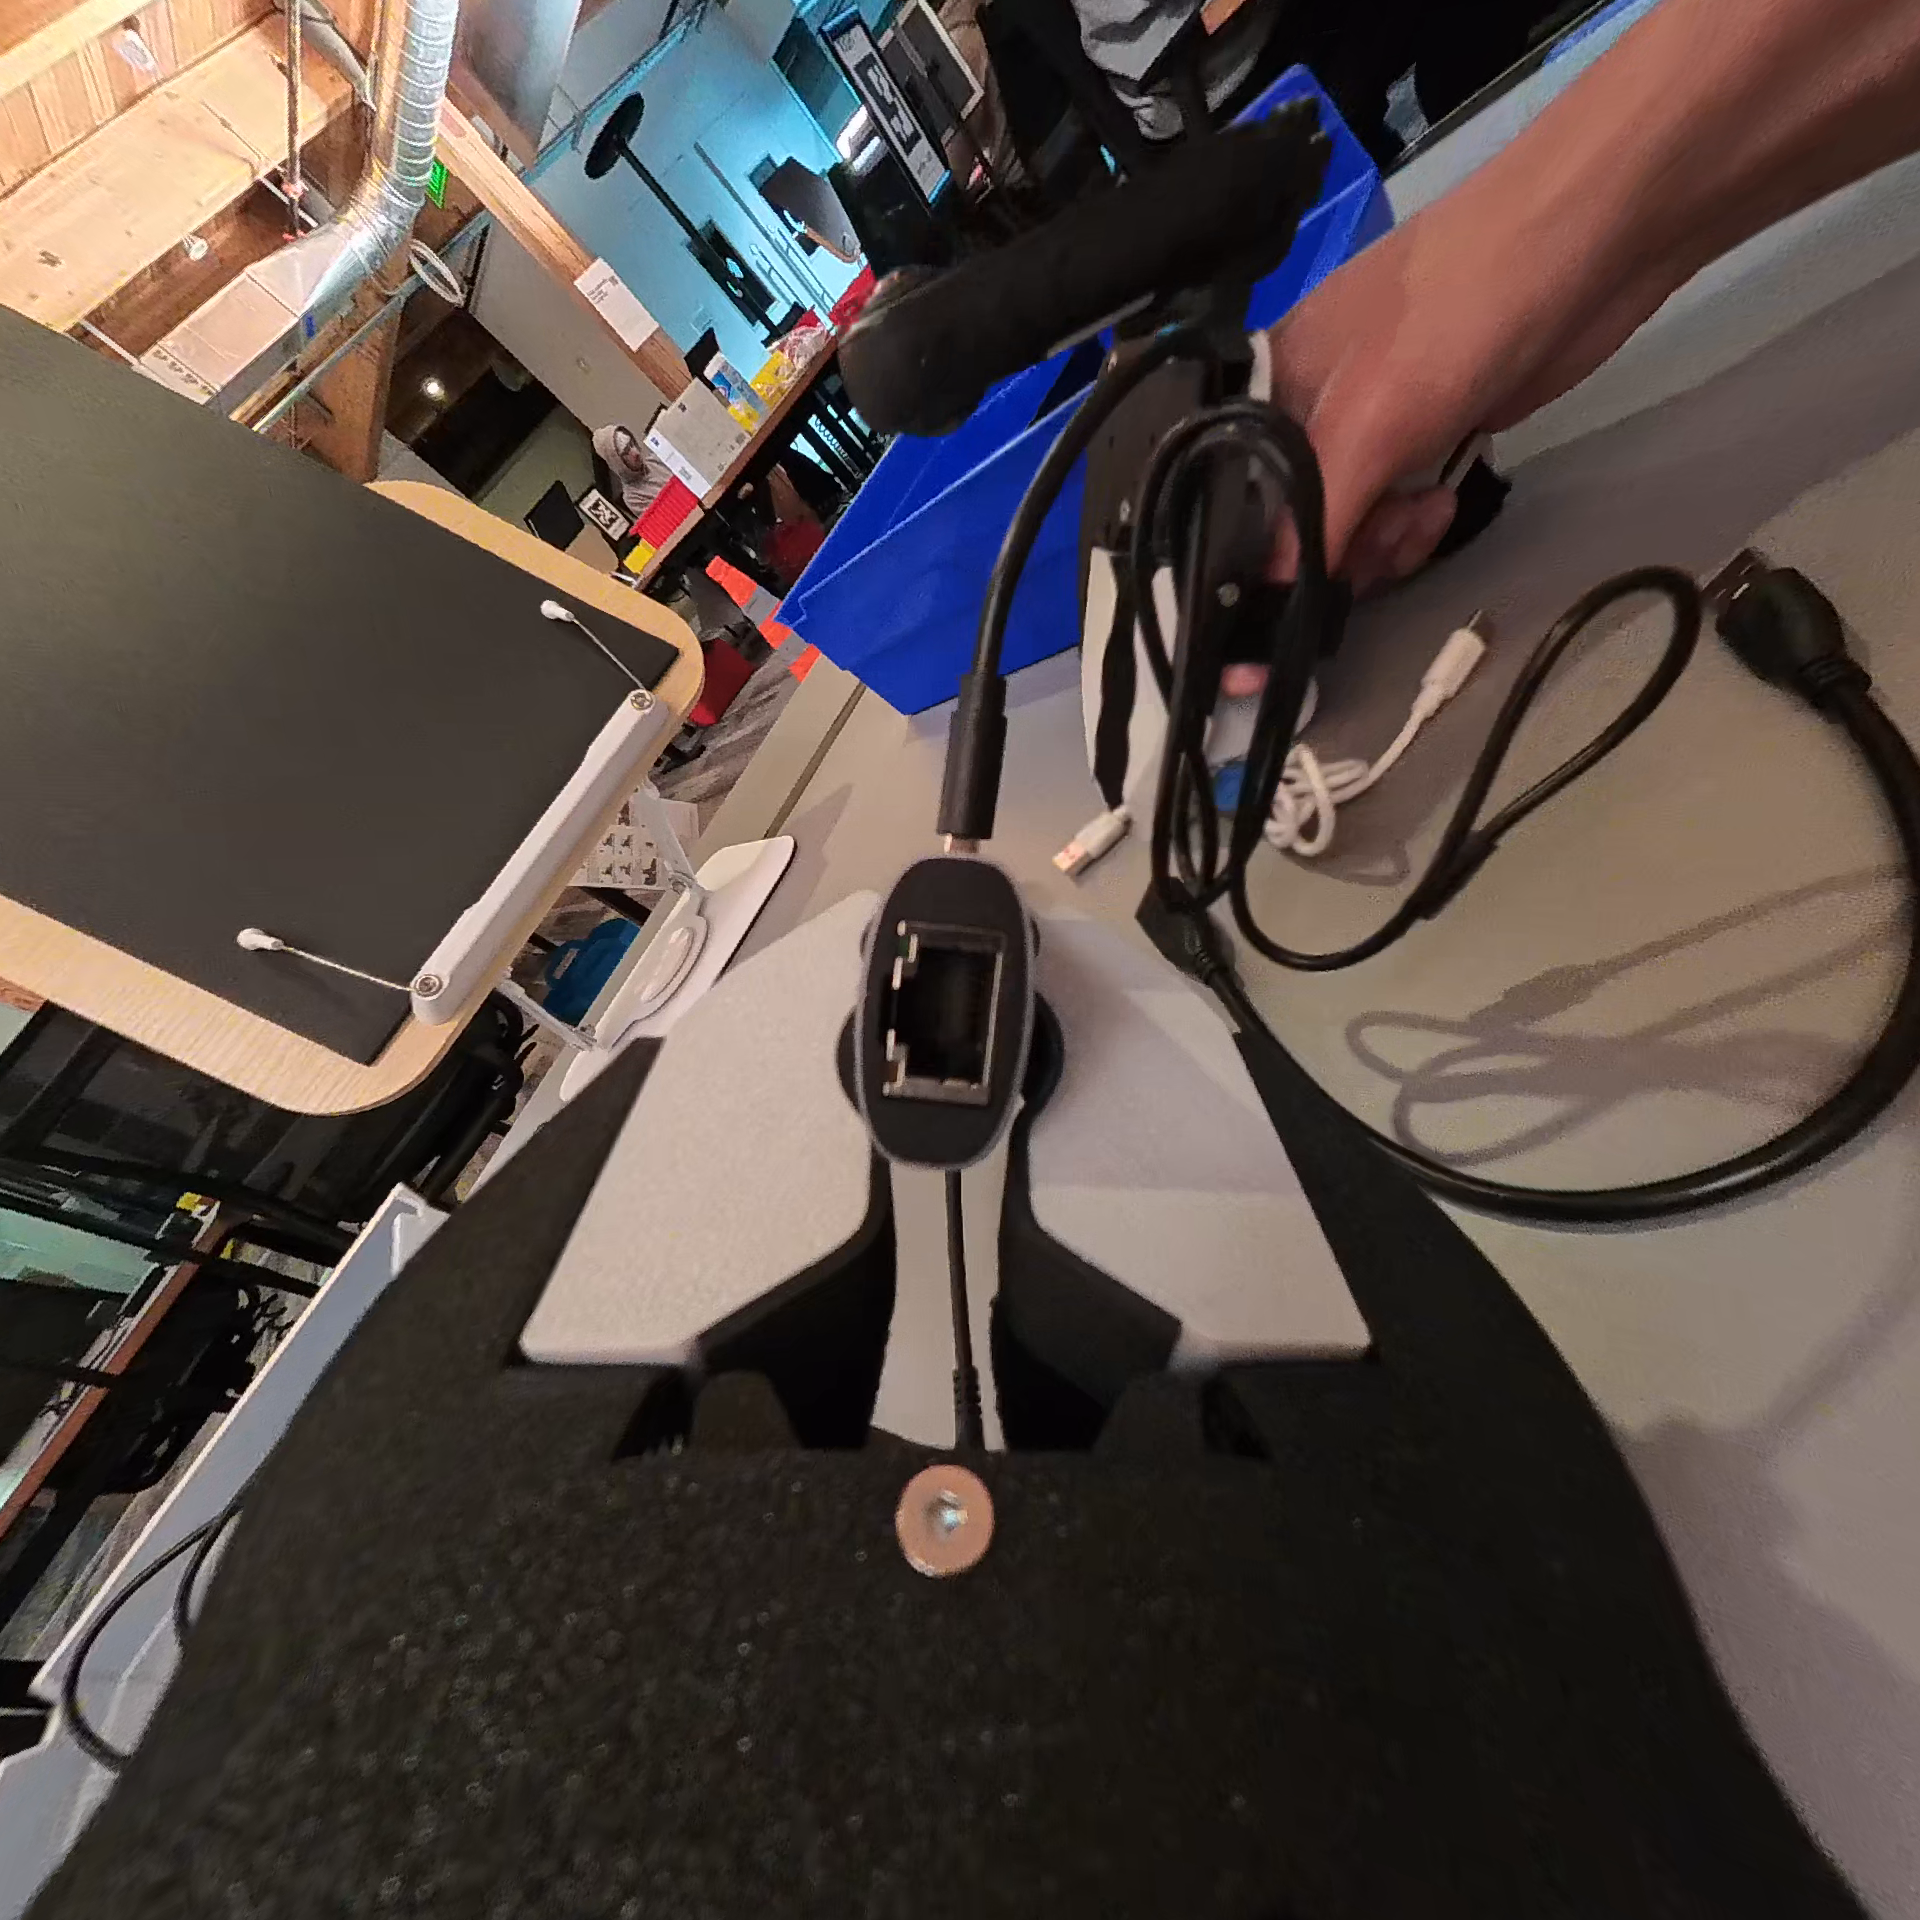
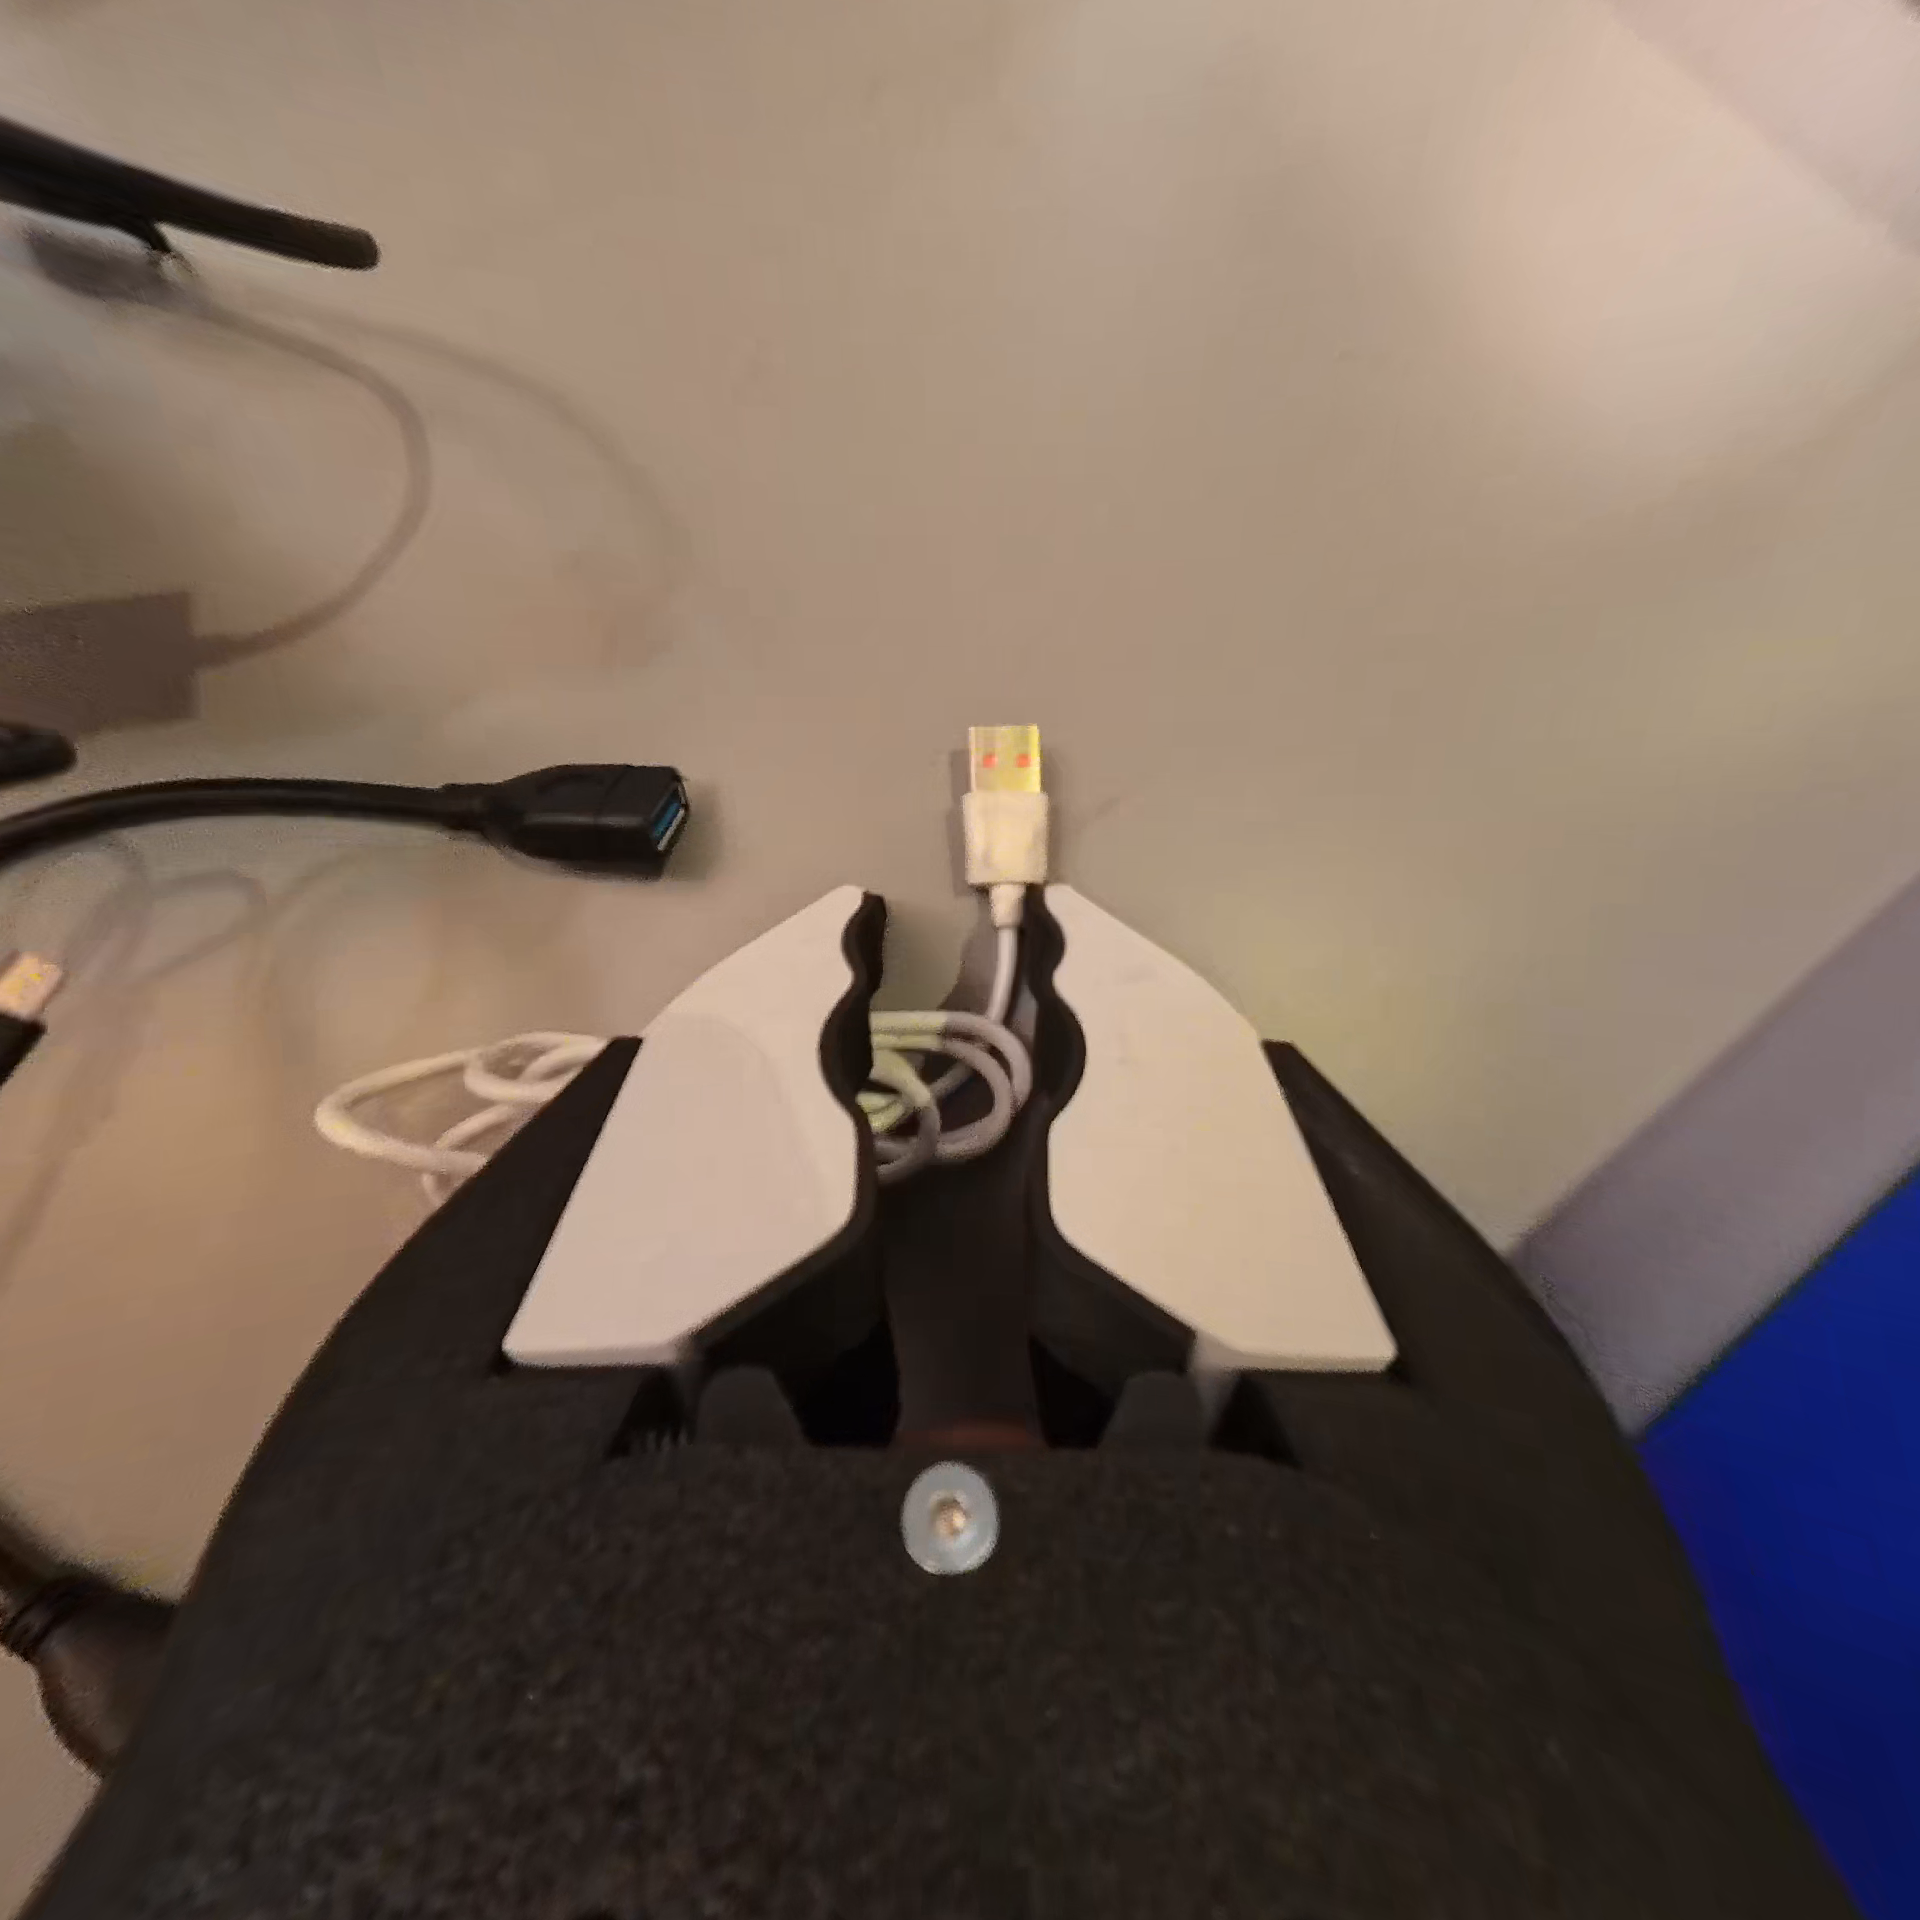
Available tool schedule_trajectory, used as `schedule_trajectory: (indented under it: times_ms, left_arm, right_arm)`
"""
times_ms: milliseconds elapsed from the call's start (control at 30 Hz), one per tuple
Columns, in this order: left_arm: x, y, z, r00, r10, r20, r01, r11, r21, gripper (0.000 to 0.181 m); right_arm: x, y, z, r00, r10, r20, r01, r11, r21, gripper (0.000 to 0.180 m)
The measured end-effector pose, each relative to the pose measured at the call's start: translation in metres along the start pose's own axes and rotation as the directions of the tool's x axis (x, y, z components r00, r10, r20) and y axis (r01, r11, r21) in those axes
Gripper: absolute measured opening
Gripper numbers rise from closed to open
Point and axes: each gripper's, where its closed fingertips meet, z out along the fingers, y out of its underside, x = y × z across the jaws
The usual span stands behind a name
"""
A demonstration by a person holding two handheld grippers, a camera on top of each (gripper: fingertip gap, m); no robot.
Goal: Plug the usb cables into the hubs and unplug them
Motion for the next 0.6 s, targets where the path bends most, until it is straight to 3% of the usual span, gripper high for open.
schedule_trajectory:
  times_ms: [100, 233, 300, 367, 433, 500, 567, 600]
  left_arm:
    - [0.003, -0.001, 0.001, 1.0, 0.007, -0.008, -0.007, 1.0, -0.003, 0.018]
    - [0.006, -0.003, 0.002, 1.0, 0.023, -0.013, -0.024, 1.0, -0.006, 0.017]
    - [0.006, -0.003, 0.002, 1.0, 0.03, -0.008, -0.03, 0.999, -0.011, 0.017]
    - [0.005, -0.003, 0.002, 0.999, 0.032, 0.003, -0.032, 0.999, -0.018, 0.017]
    - [0.003, -0.002, 0.002, 0.999, 0.031, 0.009, -0.03, 0.999, -0.02, 0.018]
    - [0.002, -0.002, 0.002, 0.999, 0.028, 0.018, -0.028, 0.999, -0.02, 0.018]
    - [0.001, -0.001, 0.002, 0.999, 0.029, 0.023, -0.028, 0.999, -0.026, 0.018]
    - [0.0, -0.001, 0.001, 0.999, 0.03, 0.029, -0.03, 0.999, -0.026, 0.018]
  right_arm:
    - [0.006, -0.001, 0.0, 0.999, 0.039, 0.002, -0.039, 0.999, 0.01, 0.007]
    - [0.006, 0.0, 0.0, 0.998, 0.063, 0.004, -0.063, 0.998, 0.002, 0.005]
    - [0.009, -0.004, -0.004, 0.998, 0.019, -0.062, -0.019, 1.0, 0.009, 0.004]
    - [0.022, -0.026, -0.027, 0.974, -0.049, -0.219, 0.064, 0.996, 0.064, 0.004]
    - [0.042, -0.061, -0.071, 0.865, -0.149, -0.48, 0.229, 0.967, 0.113, 0.004]
    - [0.041, -0.088, -0.101, 0.687, -0.337, -0.644, 0.46, 0.887, 0.028, 0.004]
    - [0.031, -0.085, -0.095, 0.561, -0.504, -0.657, 0.59, 0.8, -0.11, 0.005]
    - [0.029, -0.07, -0.082, 0.543, -0.564, -0.622, 0.598, 0.78, -0.185, 0.005]
